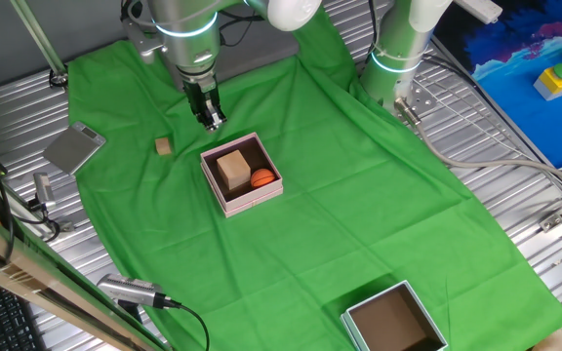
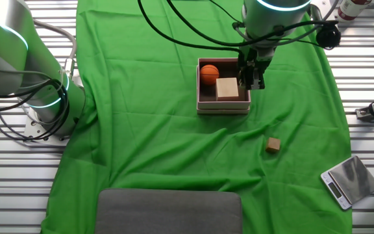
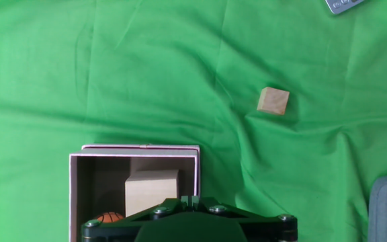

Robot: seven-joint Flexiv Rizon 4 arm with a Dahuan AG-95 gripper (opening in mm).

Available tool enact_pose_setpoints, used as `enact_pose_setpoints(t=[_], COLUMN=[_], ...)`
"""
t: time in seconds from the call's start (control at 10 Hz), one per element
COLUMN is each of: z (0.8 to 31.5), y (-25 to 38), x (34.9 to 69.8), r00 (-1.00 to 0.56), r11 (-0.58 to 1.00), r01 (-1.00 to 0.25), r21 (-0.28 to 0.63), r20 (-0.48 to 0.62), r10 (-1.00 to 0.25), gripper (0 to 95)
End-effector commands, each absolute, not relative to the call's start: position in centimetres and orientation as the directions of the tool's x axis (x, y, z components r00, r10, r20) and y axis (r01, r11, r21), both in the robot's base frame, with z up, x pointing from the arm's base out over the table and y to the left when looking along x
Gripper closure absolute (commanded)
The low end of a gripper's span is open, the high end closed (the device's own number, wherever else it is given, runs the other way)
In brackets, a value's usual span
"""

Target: Take everything out of the gift box

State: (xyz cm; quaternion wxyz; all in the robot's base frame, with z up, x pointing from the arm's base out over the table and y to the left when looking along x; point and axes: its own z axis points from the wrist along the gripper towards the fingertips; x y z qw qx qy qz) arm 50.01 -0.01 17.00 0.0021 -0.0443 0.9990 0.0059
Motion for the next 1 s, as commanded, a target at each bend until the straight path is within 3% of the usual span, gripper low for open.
enact_pose_setpoints(t=[0.1,0.6,1.0], z=[16.9,16.8,15.8], y=[0.0,-0.1,-2.8], x=[50.0,50.1,52.5], r00=[-0.994,-0.990,-0.977], r11=[0.994,0.990,0.976], r01=[-0.112,-0.140,-0.213], r21=[0.009,0.019,0.051], r20=[-0.002,-0.004,-0.008], r10=[-0.112,-0.140,-0.212], gripper=[95.0,95.0,95.0])
